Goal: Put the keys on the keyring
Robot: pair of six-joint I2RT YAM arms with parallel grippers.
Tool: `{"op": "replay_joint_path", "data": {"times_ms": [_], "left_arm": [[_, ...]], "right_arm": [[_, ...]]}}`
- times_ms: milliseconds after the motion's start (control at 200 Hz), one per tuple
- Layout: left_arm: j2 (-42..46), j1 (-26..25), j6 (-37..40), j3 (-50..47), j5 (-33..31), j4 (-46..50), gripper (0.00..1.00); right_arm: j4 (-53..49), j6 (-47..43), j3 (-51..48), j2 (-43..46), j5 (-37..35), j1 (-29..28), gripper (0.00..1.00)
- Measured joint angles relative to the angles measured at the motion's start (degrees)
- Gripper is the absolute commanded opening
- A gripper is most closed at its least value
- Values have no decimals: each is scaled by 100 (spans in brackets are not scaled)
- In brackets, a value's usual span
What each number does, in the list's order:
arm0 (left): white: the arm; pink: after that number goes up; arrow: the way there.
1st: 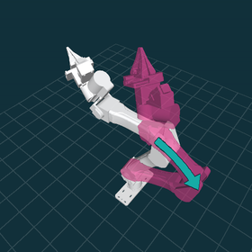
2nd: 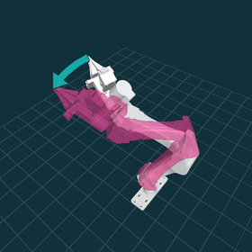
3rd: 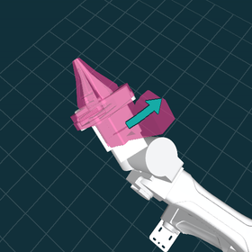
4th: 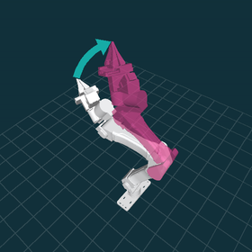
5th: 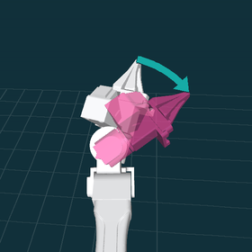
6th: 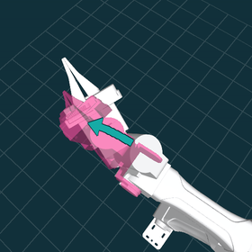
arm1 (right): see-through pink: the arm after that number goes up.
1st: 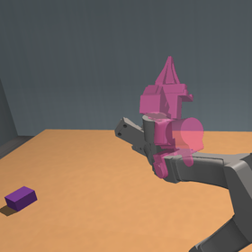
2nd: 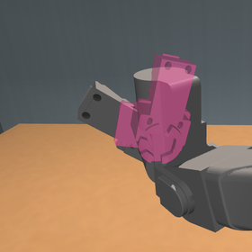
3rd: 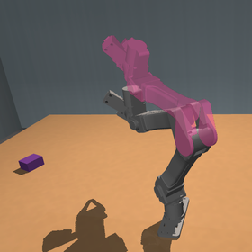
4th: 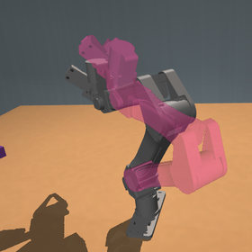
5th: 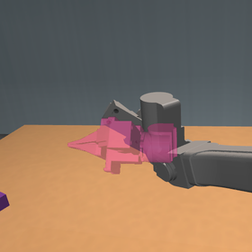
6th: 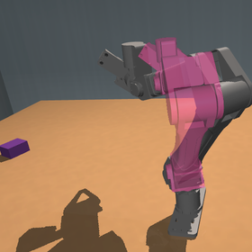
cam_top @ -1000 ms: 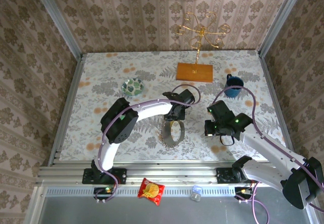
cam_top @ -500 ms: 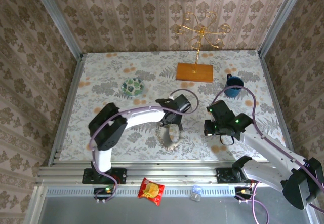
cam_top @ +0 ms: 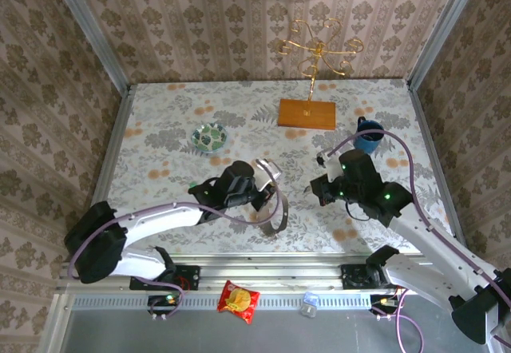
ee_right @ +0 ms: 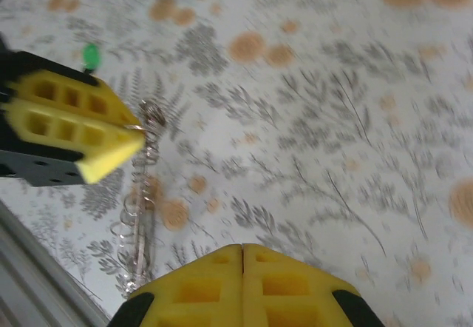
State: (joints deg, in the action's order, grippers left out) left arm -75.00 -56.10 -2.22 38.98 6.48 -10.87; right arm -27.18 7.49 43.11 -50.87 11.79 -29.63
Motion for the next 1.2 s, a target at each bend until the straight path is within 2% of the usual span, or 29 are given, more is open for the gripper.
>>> {"op": "replay_joint_path", "data": {"times_ms": [250,525,825,1200], "left_arm": [[621,214,647,-761,1189,-1038,0],[813,444,678,-911,1725,-1528,0],[769,481,284,-909,1888,-1569,0],[420,595,-562,-732,1880,-1456,0]], "right_arm": [[553,-1550,2,321,514,-389,0],[734,-2835,-11,380,446,-979,0],[977,-3198,-42,-72,-129,-1416,0],[1368,-3176,-59,-505,-675,-1480,0]]}}
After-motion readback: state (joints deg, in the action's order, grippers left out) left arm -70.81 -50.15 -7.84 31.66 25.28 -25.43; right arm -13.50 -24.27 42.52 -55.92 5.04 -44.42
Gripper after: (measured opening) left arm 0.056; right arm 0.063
